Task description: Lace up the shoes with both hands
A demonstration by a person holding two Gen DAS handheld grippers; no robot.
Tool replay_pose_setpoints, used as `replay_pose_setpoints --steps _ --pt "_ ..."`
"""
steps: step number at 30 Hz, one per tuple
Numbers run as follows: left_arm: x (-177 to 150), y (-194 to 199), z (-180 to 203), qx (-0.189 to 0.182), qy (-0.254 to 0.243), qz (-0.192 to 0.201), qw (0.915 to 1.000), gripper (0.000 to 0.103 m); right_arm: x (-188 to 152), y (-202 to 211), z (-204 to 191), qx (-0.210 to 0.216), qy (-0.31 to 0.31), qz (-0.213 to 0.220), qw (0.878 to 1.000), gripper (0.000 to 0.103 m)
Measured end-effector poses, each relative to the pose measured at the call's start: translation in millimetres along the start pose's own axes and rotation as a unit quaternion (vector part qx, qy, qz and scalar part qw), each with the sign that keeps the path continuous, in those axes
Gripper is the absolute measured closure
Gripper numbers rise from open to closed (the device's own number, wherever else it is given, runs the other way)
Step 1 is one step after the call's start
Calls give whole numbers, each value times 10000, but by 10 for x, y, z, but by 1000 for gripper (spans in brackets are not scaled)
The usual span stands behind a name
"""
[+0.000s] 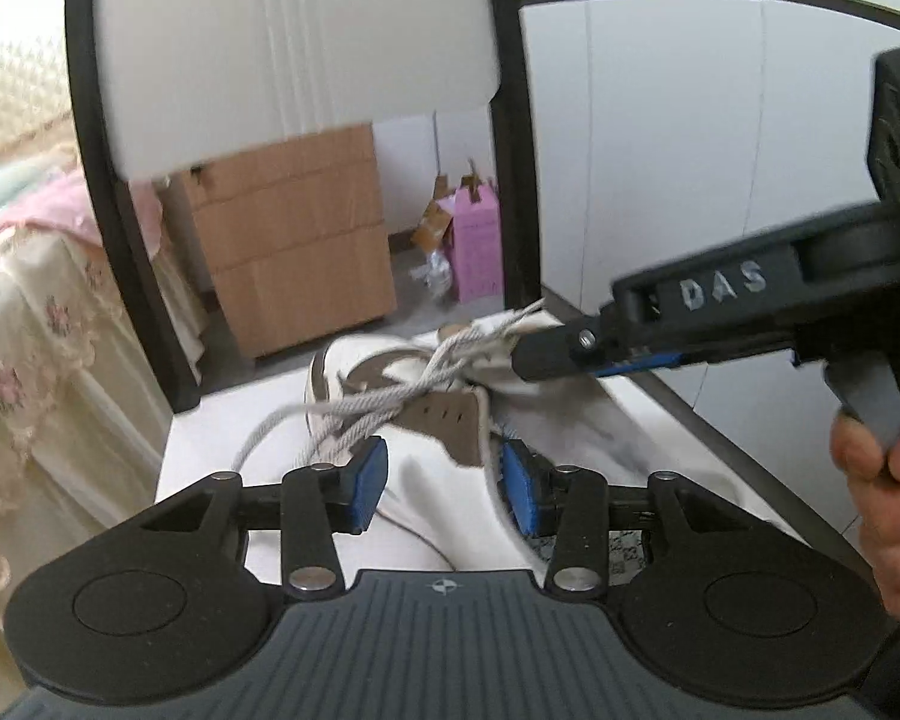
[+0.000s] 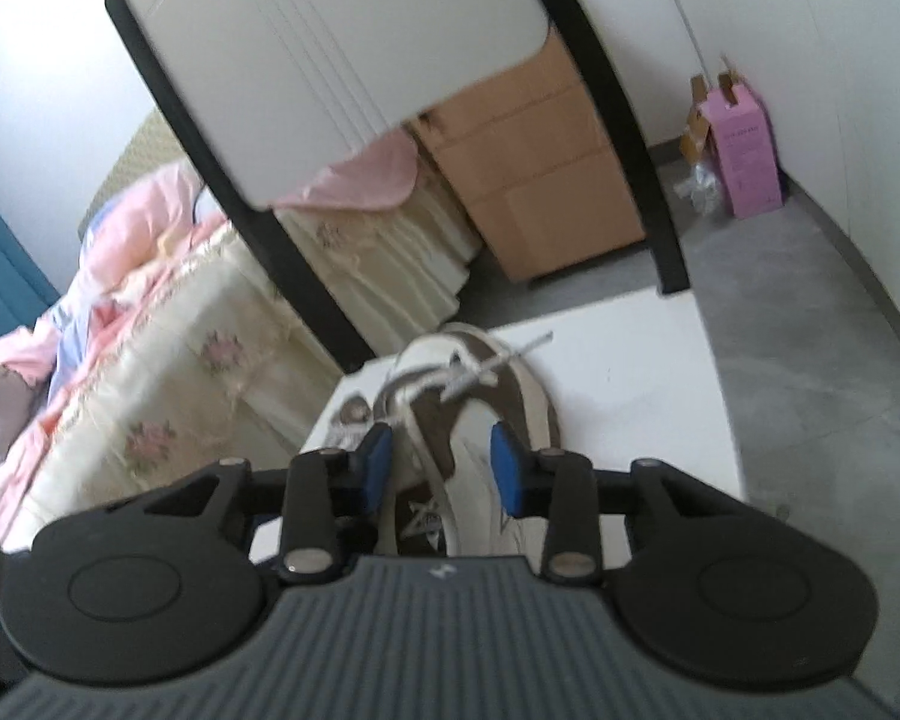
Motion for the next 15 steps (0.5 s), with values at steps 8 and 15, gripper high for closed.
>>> replay_pose_setpoints --steps 8,15 --pt "-22 26 -88 163 148 -48 9997 83 -60 -196 -118 -57 -14 -45 10000 87" --pt "-32 106 -261 285 378 -95 9988 88 -100 -254 -278 8 -92 -79 9999 87"
Point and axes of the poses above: each gripper's, at about its wrist camera, not at the fingertips, and y roughly against the way its jaws point, z to its right, x to its top, the point moved 7 cm from there along -y, roughly the way its jaws point, and after that the axes turned 9 degrees about z, right-handed, at the moved point
